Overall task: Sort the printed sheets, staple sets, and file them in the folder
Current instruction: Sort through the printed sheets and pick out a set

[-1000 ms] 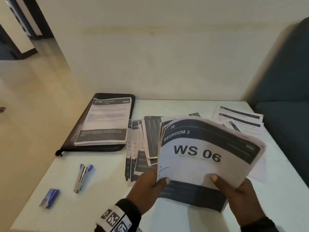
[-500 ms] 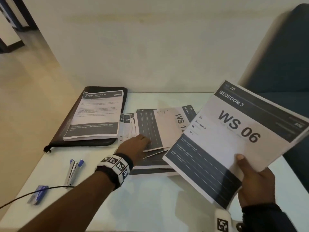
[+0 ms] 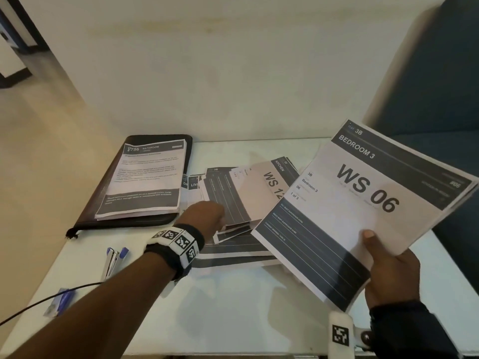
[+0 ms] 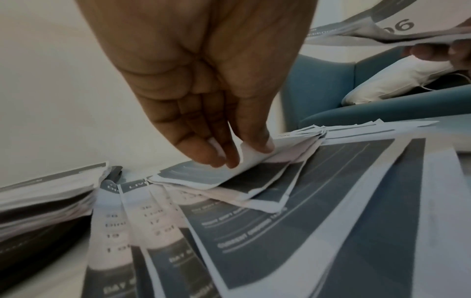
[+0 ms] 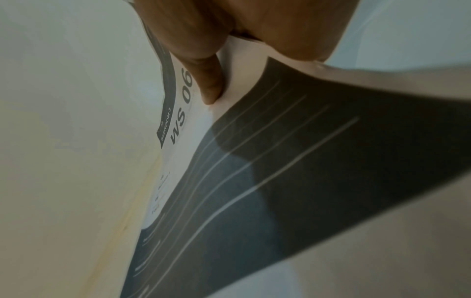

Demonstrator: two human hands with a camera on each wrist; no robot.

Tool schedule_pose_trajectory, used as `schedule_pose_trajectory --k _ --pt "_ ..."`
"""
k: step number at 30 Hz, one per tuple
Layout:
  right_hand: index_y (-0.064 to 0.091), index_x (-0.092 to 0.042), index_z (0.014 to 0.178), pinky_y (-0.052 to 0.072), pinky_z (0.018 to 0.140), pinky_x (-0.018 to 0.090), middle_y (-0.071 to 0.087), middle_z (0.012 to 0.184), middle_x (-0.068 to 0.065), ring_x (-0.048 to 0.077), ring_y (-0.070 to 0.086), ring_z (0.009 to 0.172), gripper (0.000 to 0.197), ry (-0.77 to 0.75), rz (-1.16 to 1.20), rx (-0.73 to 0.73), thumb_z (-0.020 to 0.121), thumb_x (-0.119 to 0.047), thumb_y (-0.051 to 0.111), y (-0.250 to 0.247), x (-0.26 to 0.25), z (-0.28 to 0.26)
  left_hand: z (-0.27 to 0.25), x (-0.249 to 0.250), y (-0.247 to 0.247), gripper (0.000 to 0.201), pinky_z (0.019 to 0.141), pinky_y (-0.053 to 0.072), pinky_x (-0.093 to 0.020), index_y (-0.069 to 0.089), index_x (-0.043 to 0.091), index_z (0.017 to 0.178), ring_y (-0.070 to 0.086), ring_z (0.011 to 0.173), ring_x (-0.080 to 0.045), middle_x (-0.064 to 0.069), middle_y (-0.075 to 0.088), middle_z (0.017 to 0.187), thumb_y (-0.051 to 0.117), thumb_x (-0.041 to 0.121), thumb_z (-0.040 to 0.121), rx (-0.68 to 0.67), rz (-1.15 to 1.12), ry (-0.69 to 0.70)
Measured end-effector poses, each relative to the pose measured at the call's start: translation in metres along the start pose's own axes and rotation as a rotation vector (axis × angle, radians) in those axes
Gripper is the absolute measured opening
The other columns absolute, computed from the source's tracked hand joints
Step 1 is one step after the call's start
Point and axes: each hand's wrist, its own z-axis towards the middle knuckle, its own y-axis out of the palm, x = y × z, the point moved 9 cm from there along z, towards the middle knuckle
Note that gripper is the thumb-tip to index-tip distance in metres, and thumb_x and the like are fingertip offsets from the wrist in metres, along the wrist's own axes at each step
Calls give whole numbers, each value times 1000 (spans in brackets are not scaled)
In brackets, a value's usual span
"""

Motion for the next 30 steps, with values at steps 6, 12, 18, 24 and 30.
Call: schedule_pose_trajectory --k 6,12,18,24,30 --pt "54 -19 125 42 95 41 59 114 1 26 53 105 38 12 26 47 90 -26 66 -12 -4 5 -39 23 -9 12 66 50 -25 51 21 91 61 71 -17 3 60 76 42 25 97 56 -2 109" --pt "56 -14 120 40 90 42 57 109 4 27 51 102 33 77 -61 119 90 -24 66 -34 10 17 -106 81 47 8 65 38 -25 53 23 88 58 80 -16 3 64 84 49 30 89 -88 -196 229" --pt "53 -12 121 43 96 51 58 111 11 30 52 99 35 110 -149 79 91 -25 65 -37 22 25 -124 118 72 37 82 49 -26 62 21 91 57 84 -5 11 65 91 62 56 81 -287 -441 208" --pt "55 -17 119 46 97 56 61 111 10 32 56 102 32 141 -142 11 90 -24 65 -25 31 24 -71 36 32 24 87 48 -25 52 29 103 53 93 -7 9 55 106 59 46 88 74 -389 -96" --pt "57 -16 117 47 96 52 64 112 8 30 58 103 27 194 -154 -146 91 -16 62 3 42 18 -36 1 43 75 98 44 -39 30 24 131 50 114 -23 -3 45 126 75 45 74 -40 -165 -282"
